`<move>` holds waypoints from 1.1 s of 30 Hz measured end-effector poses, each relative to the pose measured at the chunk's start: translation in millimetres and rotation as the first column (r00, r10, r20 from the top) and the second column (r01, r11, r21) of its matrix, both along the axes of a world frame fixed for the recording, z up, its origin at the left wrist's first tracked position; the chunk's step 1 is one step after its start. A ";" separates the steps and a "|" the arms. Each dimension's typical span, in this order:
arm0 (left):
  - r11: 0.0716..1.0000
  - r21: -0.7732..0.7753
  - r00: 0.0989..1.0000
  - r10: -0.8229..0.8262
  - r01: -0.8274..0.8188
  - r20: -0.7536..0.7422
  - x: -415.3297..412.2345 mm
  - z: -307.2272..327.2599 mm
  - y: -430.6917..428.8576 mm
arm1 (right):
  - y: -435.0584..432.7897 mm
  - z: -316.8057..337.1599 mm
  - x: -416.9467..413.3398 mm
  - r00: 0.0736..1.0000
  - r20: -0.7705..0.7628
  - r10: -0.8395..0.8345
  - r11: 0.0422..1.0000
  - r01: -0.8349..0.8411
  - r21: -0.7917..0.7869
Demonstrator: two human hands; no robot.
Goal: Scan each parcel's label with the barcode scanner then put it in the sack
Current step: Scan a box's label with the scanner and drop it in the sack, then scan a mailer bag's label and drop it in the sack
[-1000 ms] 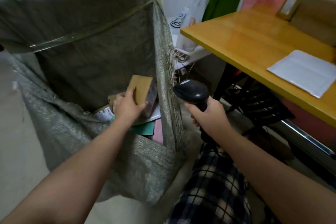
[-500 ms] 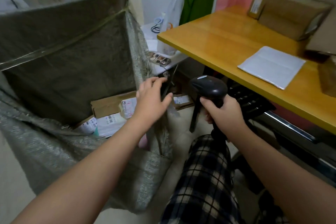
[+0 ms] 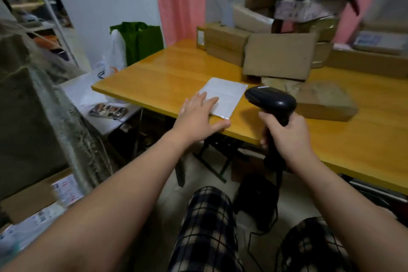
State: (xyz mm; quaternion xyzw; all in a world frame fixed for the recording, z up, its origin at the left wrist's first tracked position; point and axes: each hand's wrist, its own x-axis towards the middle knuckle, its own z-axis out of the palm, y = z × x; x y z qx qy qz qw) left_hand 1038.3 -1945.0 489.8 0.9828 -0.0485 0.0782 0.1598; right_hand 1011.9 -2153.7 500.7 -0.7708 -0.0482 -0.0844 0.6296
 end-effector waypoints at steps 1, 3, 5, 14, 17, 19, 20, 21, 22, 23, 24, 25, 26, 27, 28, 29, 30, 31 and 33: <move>0.998 0.065 0.998 -0.019 0.023 -0.059 5.5 0.8 -1.0 | -4.7 -0.4 1.5 1.000 -0.010 -0.012 1.000 0.013 0.019; 0.986 0.159 0.994 -0.030 0.047 -0.106 9.4 -0.4 0.6 | -9.3 -3.2 2.8 1.000 -0.031 -0.003 0.999 0.004 0.032; 0.963 0.267 0.998 -0.031 0.044 -0.053 5.0 -1.7 2.8 | -10.3 -6.3 2.4 0.999 -0.038 0.012 1.000 -0.011 0.027; 0.980 -0.199 0.902 0.113 -0.031 0.416 -31.3 4.7 20.7 | -15.9 -11.7 -3.2 0.999 -0.032 0.000 0.987 0.005 0.162; 0.636 -0.771 0.911 0.302 0.027 0.281 -35.1 20.6 11.0 | -16.3 -12.6 -3.0 0.999 -0.034 0.005 0.990 0.000 0.139; 0.537 -0.843 0.923 0.315 0.020 0.222 -30.6 19.7 10.3 | -16.3 -12.6 -2.0 0.999 -0.033 -0.001 0.993 0.005 0.118; 0.558 -0.830 0.929 0.316 -0.017 0.194 -28.2 16.0 11.1 | -16.3 -12.9 -1.8 1.000 -0.029 0.000 0.994 0.003 0.112; 0.579 -0.813 0.932 0.324 -0.059 0.163 -25.9 11.1 12.3 | -16.5 -13.3 -2.0 1.000 -0.022 0.004 0.994 -0.001 0.107; 0.584 -0.806 0.932 0.336 -0.095 0.134 -23.5 6.8 12.9 | -16.7 -13.5 -2.6 1.000 -0.016 0.010 0.995 -0.008 0.099; 0.584 -0.803 0.931 0.346 -0.119 0.113 -20.6 2.5 14.2 | -16.8 -13.9 -3.3 1.000 -0.011 0.017 0.996 -0.016 0.091; 0.595 -0.792 0.930 0.352 -0.136 0.104 -19.4 -0.1 14.4 | -17.2 -14.2 -4.0 1.000 -0.011 0.023 0.996 -0.022 0.082; 0.617 -0.772 0.930 0.355 -0.154 0.099 -17.7 -2.2 15.1 | -17.5 -14.7 -4.3 1.000 -0.008 0.026 0.997 -0.025 0.076; 0.639 -0.752 0.930 0.353 -0.163 0.098 -16.9 -2.9 15.2 | -17.6 -14.8 -4.7 1.000 -0.006 0.025 0.997 -0.024 0.070; 0.654 -0.738 0.931 0.350 -0.167 0.099 -16.6 -3.1 15.8 | -17.7 -14.9 -4.8 1.000 -0.004 0.023 0.998 -0.022 0.066; 0.662 -0.732 0.932 0.347 -0.163 0.106 -17.1 -2.2 16.4 | -17.7 -14.3 -4.9 1.000 -0.003 0.022 0.998 -0.022 0.065; 0.668 -0.728 0.929 0.349 -0.152 0.126 -17.8 0.3 17.0 | -17.7 -13.5 -4.9 1.000 -0.002 0.024 0.998 -0.024 0.066; 0.678 -0.723 0.921 0.355 -0.136 0.160 -17.8 4.7 18.3 | -17.6 -12.9 -4.4 1.000 -0.006 0.026 0.998 -0.025 0.065; 0.687 -0.717 0.912 0.361 -0.120 0.194 -17.1 11.8 19.3 | -17.5 -12.4 -3.5 0.999 -0.012 0.032 0.998 -0.032 0.063; 0.707 -0.704 0.906 0.343 -0.076 0.246 -13.6 30.1 20.3 | -16.6 -10.5 -1.2 0.998 -0.029 0.047 0.995 -0.045 0.084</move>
